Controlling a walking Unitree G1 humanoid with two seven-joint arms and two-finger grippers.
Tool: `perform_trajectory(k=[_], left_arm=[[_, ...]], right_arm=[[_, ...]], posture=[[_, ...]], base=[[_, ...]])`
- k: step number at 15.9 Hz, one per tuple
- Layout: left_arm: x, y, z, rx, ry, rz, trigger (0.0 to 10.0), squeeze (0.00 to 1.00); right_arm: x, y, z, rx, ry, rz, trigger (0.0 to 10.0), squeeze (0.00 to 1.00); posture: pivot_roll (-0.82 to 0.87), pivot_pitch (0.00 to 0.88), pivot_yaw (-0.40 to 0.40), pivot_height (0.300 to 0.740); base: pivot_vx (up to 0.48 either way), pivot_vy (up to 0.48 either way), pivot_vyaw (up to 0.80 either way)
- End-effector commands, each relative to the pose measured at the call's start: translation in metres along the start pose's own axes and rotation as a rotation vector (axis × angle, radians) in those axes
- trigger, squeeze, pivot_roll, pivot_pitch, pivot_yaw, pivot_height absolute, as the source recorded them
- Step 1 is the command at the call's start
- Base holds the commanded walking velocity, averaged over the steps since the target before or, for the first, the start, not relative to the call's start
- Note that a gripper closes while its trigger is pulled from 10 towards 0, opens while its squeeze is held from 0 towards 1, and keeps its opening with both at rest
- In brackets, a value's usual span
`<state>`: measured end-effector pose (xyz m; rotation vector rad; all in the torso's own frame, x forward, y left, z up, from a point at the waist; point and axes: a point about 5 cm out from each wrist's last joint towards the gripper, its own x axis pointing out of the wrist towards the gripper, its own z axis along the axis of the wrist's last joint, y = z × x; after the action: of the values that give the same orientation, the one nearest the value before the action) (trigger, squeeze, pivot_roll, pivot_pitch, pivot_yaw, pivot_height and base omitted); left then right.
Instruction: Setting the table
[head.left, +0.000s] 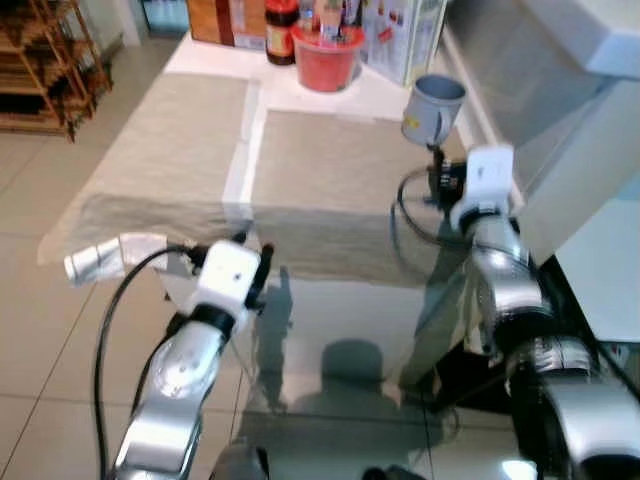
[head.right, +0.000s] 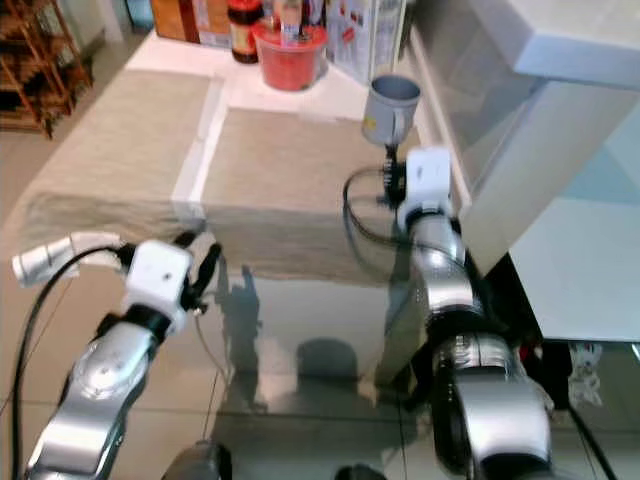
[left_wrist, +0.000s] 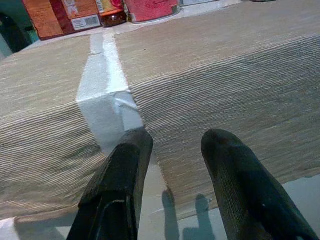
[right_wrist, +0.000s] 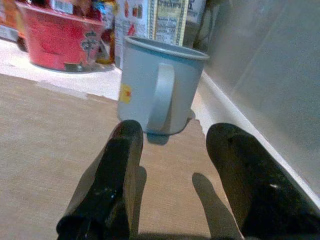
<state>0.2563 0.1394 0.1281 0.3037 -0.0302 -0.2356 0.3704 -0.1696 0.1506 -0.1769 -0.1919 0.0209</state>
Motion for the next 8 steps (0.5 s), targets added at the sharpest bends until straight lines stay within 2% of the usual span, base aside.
perform_trajectory(k=[1, 3, 4, 6, 8], left_arm=[[0.005, -0.003, -0.004, -0.002, 0.003, -0.005, 10.0, 0.00], [0.025, -0.001, -0.001, -0.002, -0.033, -0.013, 10.0, 0.00], [0.028, 0.000, 0.001, -0.004, -0.040, -0.013, 10.0, 0.00], [0.045, -0.002, 0.008, -0.009, -0.087, -0.027, 10.0, 0.00], [0.055, -0.004, 0.010, -0.019, -0.104, -0.049, 10.0, 0.00]], right_arm=[[-0.007, -0.004, 0.007, 0.008, -0.045, -0.023, 10.0, 0.00], [-0.037, 0.001, 0.005, -0.001, -0.060, 0.007, 10.0, 0.00], [-0.042, 0.002, 0.005, -0.010, -0.067, 0.013, 10.0, 0.00], [-0.069, 0.003, 0.008, -0.002, -0.089, 0.019, 10.0, 0.00], [-0.089, 0.011, 0.011, 0.015, -0.117, 0.046, 10.0, 0.00]], posture=[[0.11, 0.000, -0.074, 0.740], [0.07, 0.000, -0.058, 0.740], [0.07, 0.000, -0.055, 0.740], [0.03, 0.000, -0.033, 0.740], [0.02, 0.000, -0.011, 0.740]], base=[[0.000, 0.000, 0.00], [0.000, 0.000, 0.00], [0.000, 0.000, 0.00], [0.000, 0.000, 0.00], [0.000, 0.000, 0.00]])
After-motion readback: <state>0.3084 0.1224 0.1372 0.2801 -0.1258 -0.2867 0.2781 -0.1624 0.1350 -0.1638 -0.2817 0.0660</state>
